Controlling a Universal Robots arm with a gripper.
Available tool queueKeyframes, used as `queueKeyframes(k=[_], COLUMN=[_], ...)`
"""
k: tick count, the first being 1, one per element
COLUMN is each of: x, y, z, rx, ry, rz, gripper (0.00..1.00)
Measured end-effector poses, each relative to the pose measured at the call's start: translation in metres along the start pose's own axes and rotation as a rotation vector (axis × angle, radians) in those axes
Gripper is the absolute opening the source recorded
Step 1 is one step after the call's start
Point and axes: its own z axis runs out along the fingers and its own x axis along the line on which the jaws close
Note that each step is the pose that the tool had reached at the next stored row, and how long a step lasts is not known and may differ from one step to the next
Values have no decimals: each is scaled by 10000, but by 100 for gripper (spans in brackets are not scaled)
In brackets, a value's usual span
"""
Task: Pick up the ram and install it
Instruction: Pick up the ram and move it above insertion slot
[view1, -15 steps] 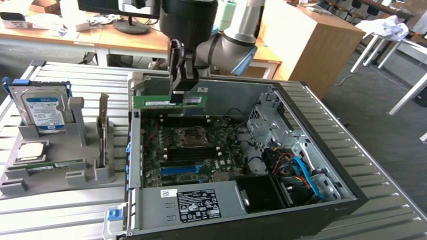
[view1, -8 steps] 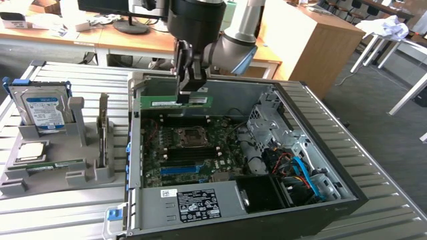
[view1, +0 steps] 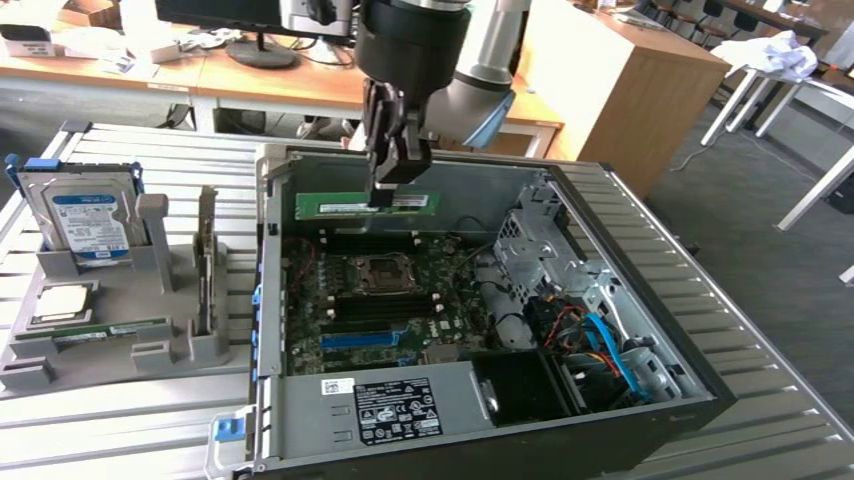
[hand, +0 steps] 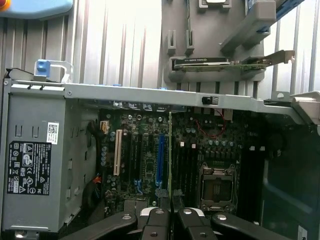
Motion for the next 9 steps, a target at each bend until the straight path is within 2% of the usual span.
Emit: queueKeyframes(k=[9], x=[5], y=[-125], z=[1], rx=[0], ry=[0], rz=[0], gripper=[13])
